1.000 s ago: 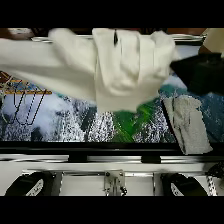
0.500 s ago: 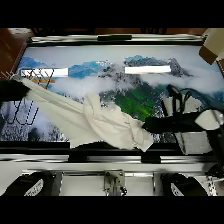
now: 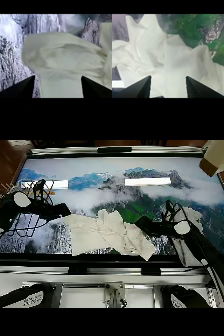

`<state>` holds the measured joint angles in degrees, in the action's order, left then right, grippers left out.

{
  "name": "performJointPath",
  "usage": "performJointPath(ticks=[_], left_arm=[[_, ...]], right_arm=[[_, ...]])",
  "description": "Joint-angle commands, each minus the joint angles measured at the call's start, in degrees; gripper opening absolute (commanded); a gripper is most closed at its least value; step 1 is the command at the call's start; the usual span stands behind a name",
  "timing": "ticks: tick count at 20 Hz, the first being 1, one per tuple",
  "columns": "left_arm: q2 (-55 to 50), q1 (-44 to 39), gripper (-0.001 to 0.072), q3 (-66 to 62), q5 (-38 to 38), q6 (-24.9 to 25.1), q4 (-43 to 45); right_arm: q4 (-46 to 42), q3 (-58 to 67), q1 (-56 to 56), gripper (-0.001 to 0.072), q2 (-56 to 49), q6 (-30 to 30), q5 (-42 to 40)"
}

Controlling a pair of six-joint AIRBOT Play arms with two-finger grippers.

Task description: Fold the shirts.

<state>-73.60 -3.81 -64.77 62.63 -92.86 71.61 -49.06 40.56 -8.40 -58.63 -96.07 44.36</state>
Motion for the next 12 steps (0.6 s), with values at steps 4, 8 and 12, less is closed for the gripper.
performJointPath(ticks=[4,8,12], left_arm=[[0.35,7.02,0.0654,7.63,16.72,5.79,2.51],[0.79,5.18,0.0654,22.23,7.96,10.64,-10.88],[0.76,0.94,0.0653,28.89,-1.75,11.15,-16.28]], right_arm=[[-27.74,3.45,16.83,0.0543,5.75,2.8,29.55],[-19.02,-2.89,26.08,0.0543,5.75,10.71,33.75],[-13.29,-6.51,25.49,0.0543,5.75,12.46,30.88]])
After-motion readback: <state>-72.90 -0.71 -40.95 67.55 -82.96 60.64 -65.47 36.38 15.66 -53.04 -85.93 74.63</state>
